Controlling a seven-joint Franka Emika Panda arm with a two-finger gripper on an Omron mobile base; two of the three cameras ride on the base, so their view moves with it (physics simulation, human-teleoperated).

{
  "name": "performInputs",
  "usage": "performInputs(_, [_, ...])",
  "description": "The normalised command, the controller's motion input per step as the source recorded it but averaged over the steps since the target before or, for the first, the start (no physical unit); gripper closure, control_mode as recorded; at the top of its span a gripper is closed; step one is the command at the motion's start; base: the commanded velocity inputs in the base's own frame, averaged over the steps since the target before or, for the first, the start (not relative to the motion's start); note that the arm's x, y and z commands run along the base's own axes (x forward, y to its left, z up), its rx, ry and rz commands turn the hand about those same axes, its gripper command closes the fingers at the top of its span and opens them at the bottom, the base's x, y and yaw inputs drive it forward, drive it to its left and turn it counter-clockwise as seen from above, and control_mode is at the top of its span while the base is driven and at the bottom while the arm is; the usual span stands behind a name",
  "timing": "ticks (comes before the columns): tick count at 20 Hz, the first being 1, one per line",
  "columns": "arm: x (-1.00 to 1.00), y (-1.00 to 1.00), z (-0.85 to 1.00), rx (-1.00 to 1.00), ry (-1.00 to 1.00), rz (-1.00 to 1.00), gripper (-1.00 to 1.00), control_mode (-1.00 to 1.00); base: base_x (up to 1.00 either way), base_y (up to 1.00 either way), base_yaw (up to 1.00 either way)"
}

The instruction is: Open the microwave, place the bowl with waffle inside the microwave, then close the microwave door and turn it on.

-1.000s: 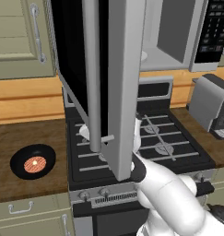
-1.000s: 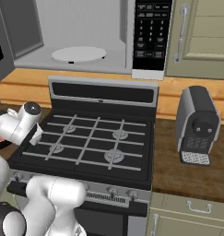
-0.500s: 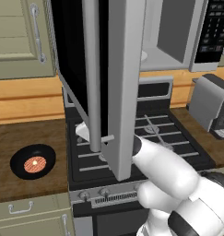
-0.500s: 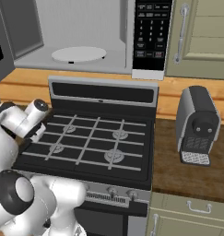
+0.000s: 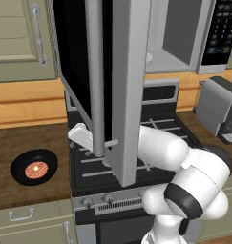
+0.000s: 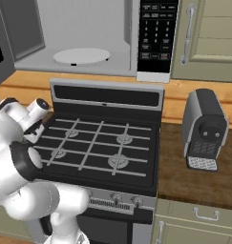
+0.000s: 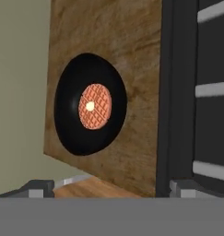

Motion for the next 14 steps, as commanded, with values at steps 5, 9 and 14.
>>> performInputs(5, [0.15,0.33,-0.39,0.02,0.01,0.01,-1.00,-1.00,0.00,0.00,0.00])
performInputs(9, [0.29,0.38,-0.37,0.00,0.00,0.00,-1.00,-1.00,0.00,0.00,0.00])
performInputs(14, [0.33,0.30,-0.24,-0.01,0.00,-0.01,-1.00,-1.00,0.00,0.00,0.00])
